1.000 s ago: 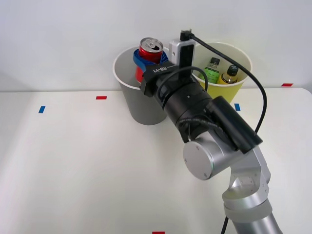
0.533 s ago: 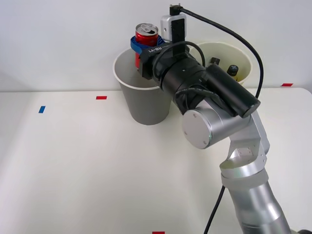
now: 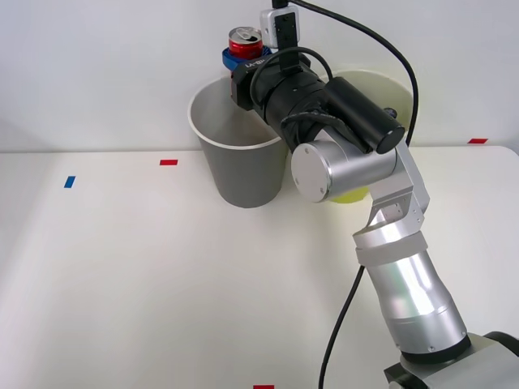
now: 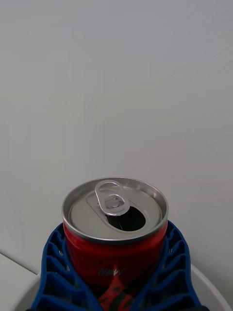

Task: Put cans in the gray bin, plastic bottles in the light green bin

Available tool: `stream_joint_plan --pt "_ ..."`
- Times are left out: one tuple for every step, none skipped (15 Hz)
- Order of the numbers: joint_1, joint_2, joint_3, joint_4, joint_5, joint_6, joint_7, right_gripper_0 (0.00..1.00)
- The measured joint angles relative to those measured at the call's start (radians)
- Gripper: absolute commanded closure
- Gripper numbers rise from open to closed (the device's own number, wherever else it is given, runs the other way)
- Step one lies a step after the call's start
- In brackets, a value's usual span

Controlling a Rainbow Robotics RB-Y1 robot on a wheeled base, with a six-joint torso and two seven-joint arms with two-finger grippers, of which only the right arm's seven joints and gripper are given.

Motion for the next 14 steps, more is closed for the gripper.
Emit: stream_joint_plan --pt "-0.002 0.0 0.004 0.002 -0.004 0.0 -0.002 1.0" --pt "-0.003 0.0 0.005 0.002 -0.027 0.0 -0.004 0.99" --pt "-0.003 0.0 0.006 0.002 -0.049 0.0 -0.006 0.57" --pt "-0.003 0.0 0.006 0.002 -0.056 -0.001 -0.006 0.18" --pt "-0.001 0.0 0.006 0.002 -0.057 -0.001 -0.007 0.0" --pt "-0.001 0.0 0.007 0.003 -0.058 -0.002 -0.006 0.0" --pt "-0.001 0.0 0.008 0.002 -0.058 -0.002 -0.004 0.0" --pt "-0.001 0.0 0.011 0.002 -0.058 -0.003 -0.002 0.0" --pt "0.0 0.0 0.017 0.002 -0.058 -0.007 0.0 0.0" --pt "0.0 0.0 0.024 0.002 -0.058 -0.011 0.003 0.0" --pt "0.001 0.0 0.032 0.002 -0.058 -0.013 0.005 0.0" --pt "0.002 0.0 0.04 0.002 -0.058 -0.015 0.01 0.0" --pt "0.007 0.0 0.048 0.0 -0.058 -0.023 0.016 0.0" --pt "0.018 0.0 0.058 -0.008 -0.058 -0.042 0.024 0.0"
